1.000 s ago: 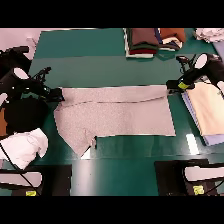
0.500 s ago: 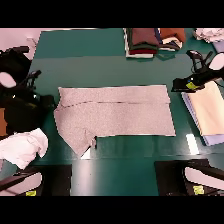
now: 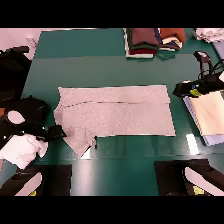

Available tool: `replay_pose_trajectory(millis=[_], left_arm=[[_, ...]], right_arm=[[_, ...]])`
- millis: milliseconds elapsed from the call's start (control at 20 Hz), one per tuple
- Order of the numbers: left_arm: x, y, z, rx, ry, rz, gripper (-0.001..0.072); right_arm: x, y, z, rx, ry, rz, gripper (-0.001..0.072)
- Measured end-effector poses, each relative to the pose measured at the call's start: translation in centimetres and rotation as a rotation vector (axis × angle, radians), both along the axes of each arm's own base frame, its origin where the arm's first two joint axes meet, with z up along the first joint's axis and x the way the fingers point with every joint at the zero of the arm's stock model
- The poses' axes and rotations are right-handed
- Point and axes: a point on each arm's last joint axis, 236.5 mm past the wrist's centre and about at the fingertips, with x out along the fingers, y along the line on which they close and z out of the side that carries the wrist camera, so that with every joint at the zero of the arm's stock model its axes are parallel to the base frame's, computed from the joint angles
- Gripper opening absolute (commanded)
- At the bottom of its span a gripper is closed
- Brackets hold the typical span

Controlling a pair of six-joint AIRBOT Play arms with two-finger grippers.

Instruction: Fold the shirts.

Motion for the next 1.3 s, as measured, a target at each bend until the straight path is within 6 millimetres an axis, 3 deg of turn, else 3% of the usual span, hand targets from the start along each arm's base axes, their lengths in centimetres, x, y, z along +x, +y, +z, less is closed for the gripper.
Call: replay_pose_trajectory(millis=[150, 200, 300, 350, 450, 600, 650, 700, 850, 1000, 1150, 1300], left_arm=[[-0.2, -1.2, -0.4, -0.055, -0.004, 0.046, 0.0428], [-0.1, -1.4, -0.5, -0.067, -0.009, 0.060, 0.0325], [0.7, -1.4, -0.7, -0.070, -0.043, 0.081, 0.0041], [1.1, -1.3, -0.8, -0.063, -0.063, 0.079, 0.0019], [2.3, -1.3, 0.0, -0.067, -0.112, 0.071, 0.0019], [3.2, -1.2, 1.4, -0.061, -0.146, 0.031, 0.0019], [3.5, -1.1, 1.8, -0.053, -0.158, 0.017, 0.0019], [3.8, -0.9, 2.1, -0.047, -0.169, 0.006, 0.0019], [4.5, -0.7, 3.1, -0.034, -0.194, -0.016, 0.0019], [5.1, -0.6, 3.8, -0.027, -0.215, -0.026, 0.0019], [5.3, -0.5, 4.0, -0.024, -0.221, -0.031, 0.0019], [5.4, -0.5, 4.2, -0.023, -0.226, -0.033, 0.0019]], right_arm=[[-0.3, 0.1, 0.8, 0.001, -0.025, 0.000, 0.0408], [-0.3, 0.1, 1.1, 0.001, -0.034, 0.001, 0.0408], [-0.5, 0.2, 1.7, 0.001, -0.053, 0.000, 0.0408], [-0.8, 0.2, 1.9, 0.004, -0.054, -0.001, 0.0408], [-1.7, -0.3, 1.8, 0.007, -0.025, -0.013, 0.0408], [-4.5, -1.9, -0.5, 0.013, 0.092, -0.050, 0.0429], [-6.0, -2.8, -1.9, 0.016, 0.148, -0.070, 0.0545], [-7.4, -3.5, -3.3, 0.023, 0.200, -0.095, 0.0575], [-12.5, -5.3, -8.5, 0.076, 0.377, -0.195, 0.0570], [-16.3, -4.6, -12.6, 0.190, 0.516, -0.260, 0.0500], [-16.5, -2.6, -14.8, 0.304, 0.540, -0.283, 0.0446], [-15.1, -0.4, -15.5, 0.358, 0.522, -0.245, 0.0216]])
